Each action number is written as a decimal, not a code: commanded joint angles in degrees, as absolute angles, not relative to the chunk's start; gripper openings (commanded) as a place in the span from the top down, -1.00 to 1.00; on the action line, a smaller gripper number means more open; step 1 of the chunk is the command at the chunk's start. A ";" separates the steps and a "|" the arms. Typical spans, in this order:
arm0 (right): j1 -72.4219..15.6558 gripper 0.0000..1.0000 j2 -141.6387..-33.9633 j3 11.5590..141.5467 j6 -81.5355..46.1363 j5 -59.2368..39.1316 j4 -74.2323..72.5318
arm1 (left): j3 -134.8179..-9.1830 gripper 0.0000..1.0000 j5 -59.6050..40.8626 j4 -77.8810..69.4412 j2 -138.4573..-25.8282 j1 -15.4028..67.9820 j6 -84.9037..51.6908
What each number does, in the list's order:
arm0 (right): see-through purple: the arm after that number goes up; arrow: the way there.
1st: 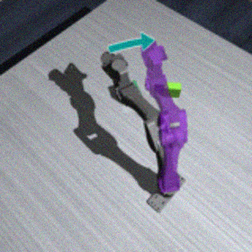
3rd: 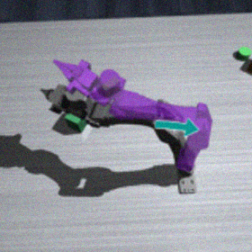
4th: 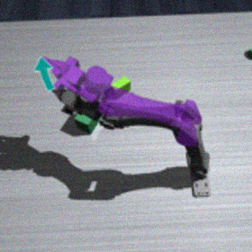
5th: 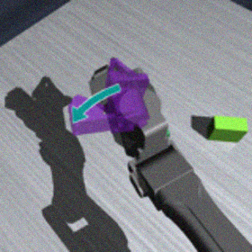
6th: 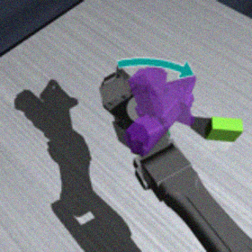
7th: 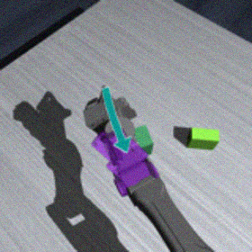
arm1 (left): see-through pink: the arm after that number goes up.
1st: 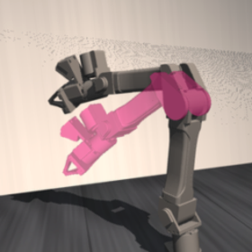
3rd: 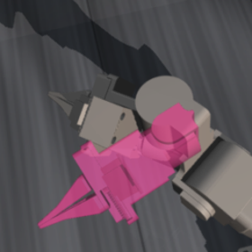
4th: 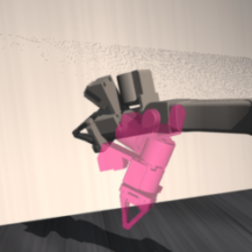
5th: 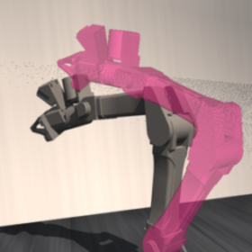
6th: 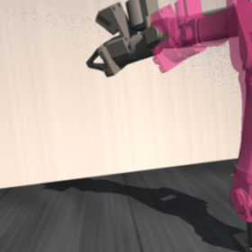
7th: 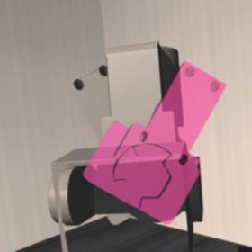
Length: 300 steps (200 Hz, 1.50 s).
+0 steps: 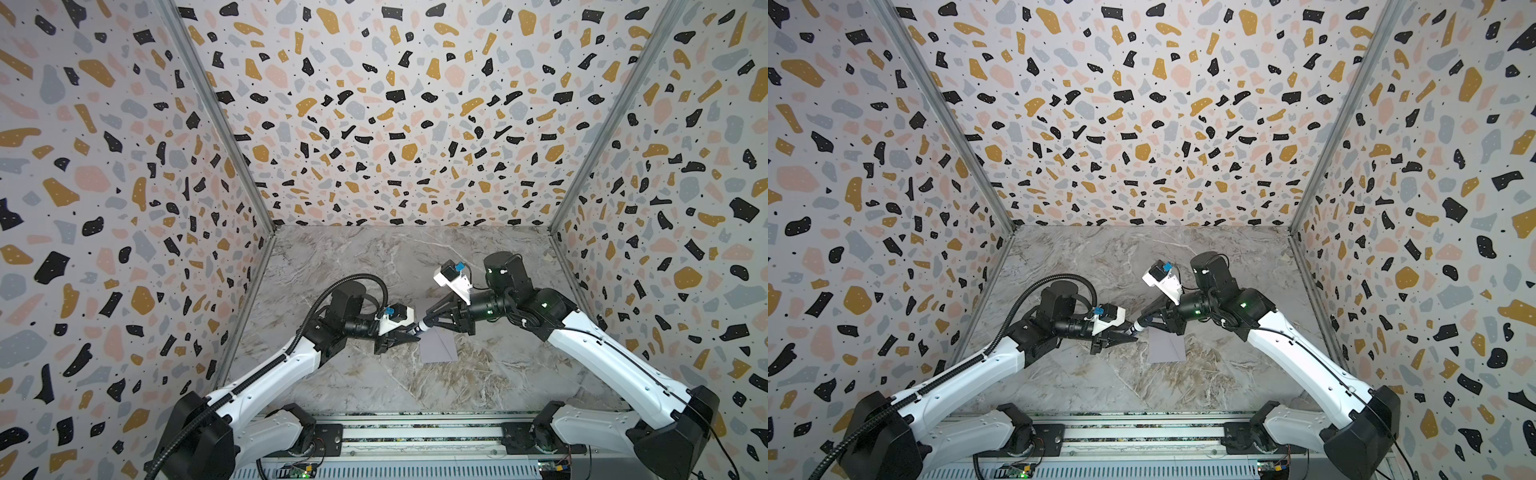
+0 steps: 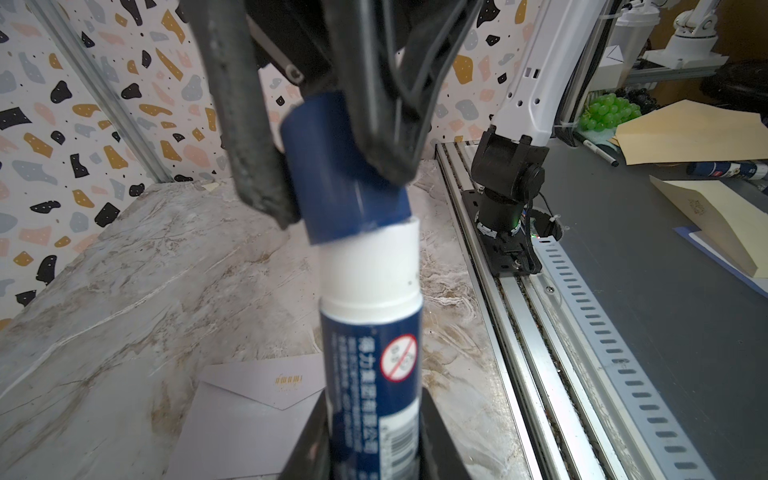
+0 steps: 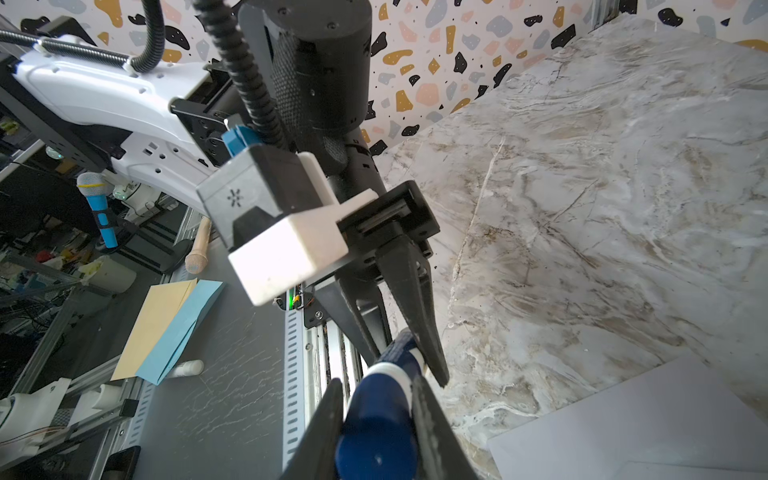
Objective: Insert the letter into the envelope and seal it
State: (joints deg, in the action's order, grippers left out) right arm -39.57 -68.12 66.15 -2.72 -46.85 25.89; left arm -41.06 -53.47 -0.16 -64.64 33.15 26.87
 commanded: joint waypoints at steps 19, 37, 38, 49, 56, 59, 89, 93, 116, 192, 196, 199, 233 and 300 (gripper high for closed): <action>-40.52 0.44 -67.12 65.70 -3.84 -49.26 27.74 | -44.41 1.00 -53.18 -5.82 -64.87 33.14 24.78; -40.52 0.45 -67.10 65.83 -4.08 -48.96 27.66 | -44.39 1.00 -53.27 -6.05 -64.94 33.13 24.47; -40.52 0.45 -67.12 65.83 -4.11 -48.96 27.68 | -44.39 1.00 -53.26 -6.06 -64.95 33.13 24.45; -40.52 0.45 -67.14 65.90 -4.13 -49.02 27.62 | -44.30 1.00 -53.31 -6.38 -65.04 33.13 23.96; -40.52 0.45 -67.12 65.96 -4.21 -48.91 27.59 | -44.36 1.00 -53.18 -6.57 -65.12 33.09 23.67; -40.52 0.44 -67.15 65.96 -4.22 -48.93 27.51 | -44.38 1.00 -53.23 -6.52 -65.13 33.13 23.52; -40.52 0.42 -67.13 66.17 -4.61 -48.59 27.01 | -44.30 1.00 -53.27 -6.68 -65.22 33.13 23.38; -40.52 0.41 -67.14 66.14 -4.70 -48.56 26.94 | -44.30 1.00 -53.28 -6.66 -65.25 33.13 23.37; -40.52 0.38 -67.54 66.30 -4.92 -48.59 26.99 | -44.21 1.00 -53.35 -6.78 -65.31 33.13 23.33; -40.52 0.39 -67.24 66.71 -4.88 -48.11 27.33 | -44.38 1.00 -53.44 -7.90 -65.87 33.13 21.98; -40.55 0.40 -67.21 66.66 -4.92 -47.93 27.24 | -44.37 1.00 -53.44 -8.10 -65.92 33.13 21.83; -40.52 0.40 -67.17 66.63 -4.90 -47.73 27.18 | -44.33 1.00 -53.44 -8.27 -65.98 33.13 21.66; -40.52 0.45 -67.19 66.39 -4.91 -45.59 26.98 | -44.30 1.00 -53.36 -9.71 -66.12 33.13 20.02; -40.61 0.49 -66.80 66.09 -5.32 -44.10 26.34 | -43.62 1.00 -51.97 -13.97 -66.07 33.13 15.70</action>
